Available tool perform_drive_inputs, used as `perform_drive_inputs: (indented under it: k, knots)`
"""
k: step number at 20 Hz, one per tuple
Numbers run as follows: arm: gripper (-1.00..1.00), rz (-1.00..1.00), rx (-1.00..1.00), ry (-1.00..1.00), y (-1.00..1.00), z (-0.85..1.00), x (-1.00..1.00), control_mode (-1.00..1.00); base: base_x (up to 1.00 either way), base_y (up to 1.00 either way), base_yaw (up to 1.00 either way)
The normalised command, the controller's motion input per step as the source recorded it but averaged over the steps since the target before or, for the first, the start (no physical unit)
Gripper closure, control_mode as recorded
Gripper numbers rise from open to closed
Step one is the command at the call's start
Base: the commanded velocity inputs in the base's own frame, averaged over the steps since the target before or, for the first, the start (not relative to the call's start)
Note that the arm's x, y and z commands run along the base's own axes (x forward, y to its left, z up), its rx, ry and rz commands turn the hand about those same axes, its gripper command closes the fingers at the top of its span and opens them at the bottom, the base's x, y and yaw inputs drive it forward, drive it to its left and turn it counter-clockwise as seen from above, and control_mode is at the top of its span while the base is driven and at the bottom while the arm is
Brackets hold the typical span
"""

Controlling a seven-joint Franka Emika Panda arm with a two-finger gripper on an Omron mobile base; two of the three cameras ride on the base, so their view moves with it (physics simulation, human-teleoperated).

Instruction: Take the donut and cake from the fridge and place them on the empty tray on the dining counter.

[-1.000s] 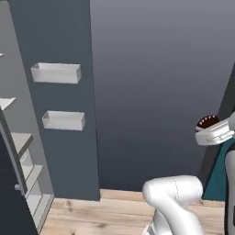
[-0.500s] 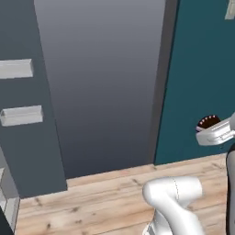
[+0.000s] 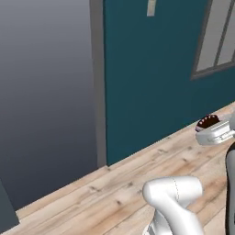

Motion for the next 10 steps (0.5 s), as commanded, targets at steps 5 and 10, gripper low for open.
perform_drive_inputs:
  k: [5,10]
  knots:
    - [1.0,0.0,0.0,0.0,0.0,0.0,0.0,1.0,0.16,-0.39,-0.58]
    - [1.0,0.0,0.0,0.0,0.0,0.0,0.0,1.0,0.25,-0.58,-0.61]
